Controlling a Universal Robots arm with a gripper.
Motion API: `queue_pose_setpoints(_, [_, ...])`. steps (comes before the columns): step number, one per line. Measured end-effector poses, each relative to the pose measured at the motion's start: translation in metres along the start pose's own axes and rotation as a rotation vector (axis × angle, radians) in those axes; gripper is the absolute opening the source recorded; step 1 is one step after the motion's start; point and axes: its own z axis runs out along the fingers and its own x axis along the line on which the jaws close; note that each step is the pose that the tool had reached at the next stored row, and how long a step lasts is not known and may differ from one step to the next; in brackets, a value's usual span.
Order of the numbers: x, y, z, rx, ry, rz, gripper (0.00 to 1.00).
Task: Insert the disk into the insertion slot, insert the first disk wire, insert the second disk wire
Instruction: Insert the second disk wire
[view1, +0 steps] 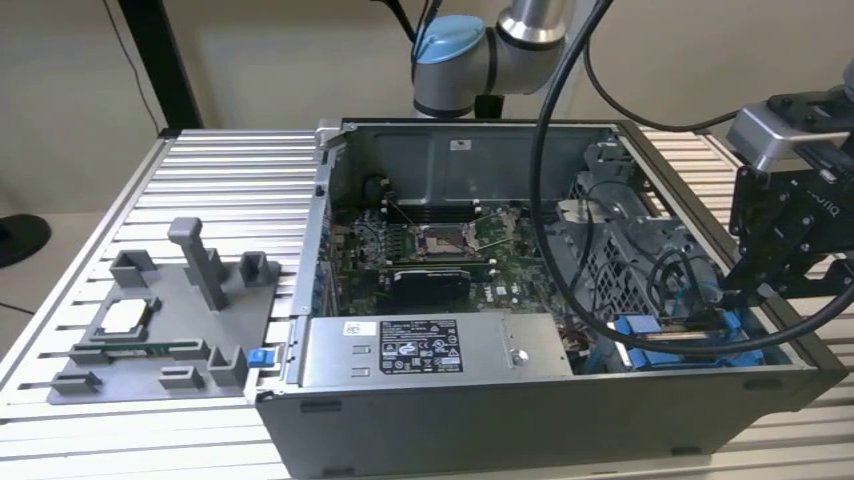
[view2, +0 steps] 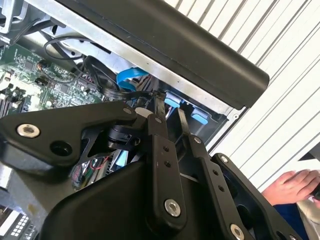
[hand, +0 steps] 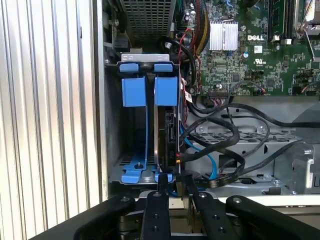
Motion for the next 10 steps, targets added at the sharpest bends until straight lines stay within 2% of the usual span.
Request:
queue_pose_setpoints(3, [0.0002,-0.0015,0.0003,-0.0004,-0.0021,0.000,1.00])
queue_pose_setpoints(4, [0.0003,-0.0021,0.0007,-0.0008,-0.0086,0.000,1.00])
queue_pose_setpoints(10, [0.0022,-0.0053,0.0025,-0.0046,-0.0697,0.001,1.00])
